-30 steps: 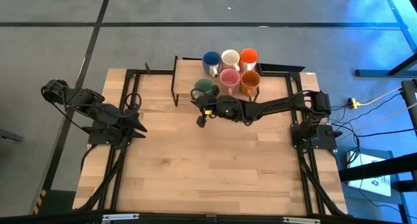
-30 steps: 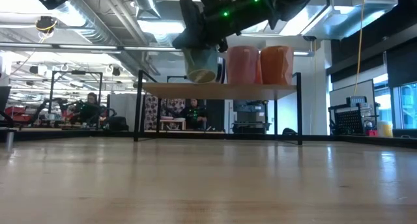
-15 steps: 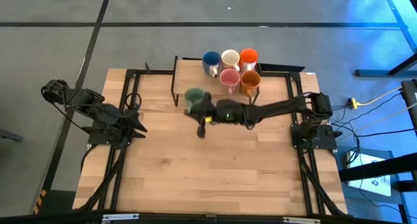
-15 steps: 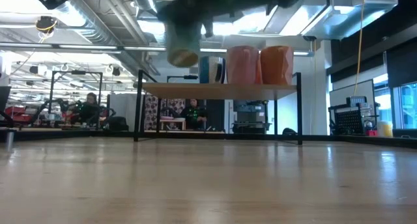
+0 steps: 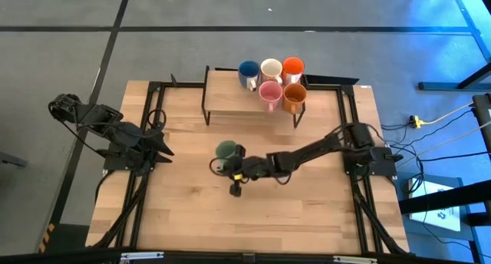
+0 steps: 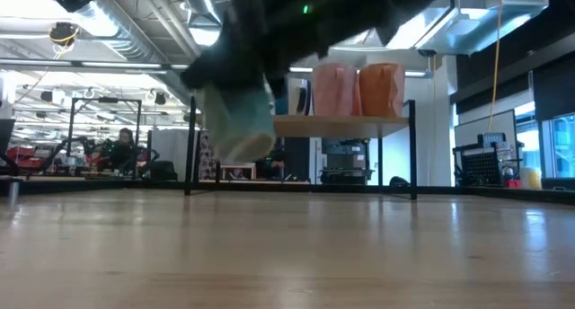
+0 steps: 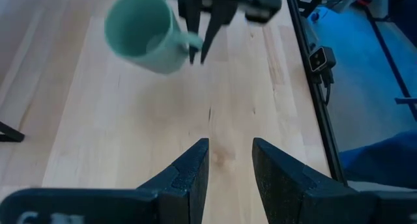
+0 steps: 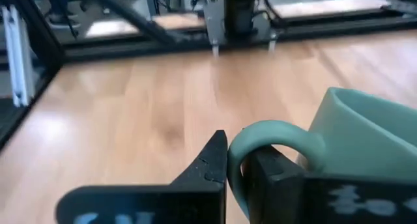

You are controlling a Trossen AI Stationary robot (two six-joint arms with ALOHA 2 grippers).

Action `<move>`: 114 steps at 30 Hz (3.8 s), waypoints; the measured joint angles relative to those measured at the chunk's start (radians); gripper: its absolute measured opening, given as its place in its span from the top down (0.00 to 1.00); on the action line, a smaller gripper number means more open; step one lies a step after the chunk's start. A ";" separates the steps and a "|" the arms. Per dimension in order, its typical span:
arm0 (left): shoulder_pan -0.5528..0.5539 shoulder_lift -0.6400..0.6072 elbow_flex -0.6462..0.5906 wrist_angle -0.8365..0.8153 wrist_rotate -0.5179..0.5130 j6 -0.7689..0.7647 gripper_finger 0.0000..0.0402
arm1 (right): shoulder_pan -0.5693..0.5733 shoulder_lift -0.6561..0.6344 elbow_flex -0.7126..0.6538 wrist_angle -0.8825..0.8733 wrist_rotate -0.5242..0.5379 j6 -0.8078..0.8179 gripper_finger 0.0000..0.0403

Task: Place coffee mugs
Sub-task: Put the green mug on the shelf

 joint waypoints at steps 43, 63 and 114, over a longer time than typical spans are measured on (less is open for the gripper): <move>0.000 0.128 0.000 0.067 -0.003 -0.003 0.72 | 0.059 0.093 0.000 -0.190 0.101 0.147 0.69; 0.000 0.127 0.000 0.072 -0.003 -0.001 0.72 | 0.057 -0.038 0.000 -0.590 0.120 0.427 0.69; 0.000 0.221 0.000 0.117 -0.024 0.025 0.72 | 0.195 0.022 0.170 -0.771 0.282 1.065 0.55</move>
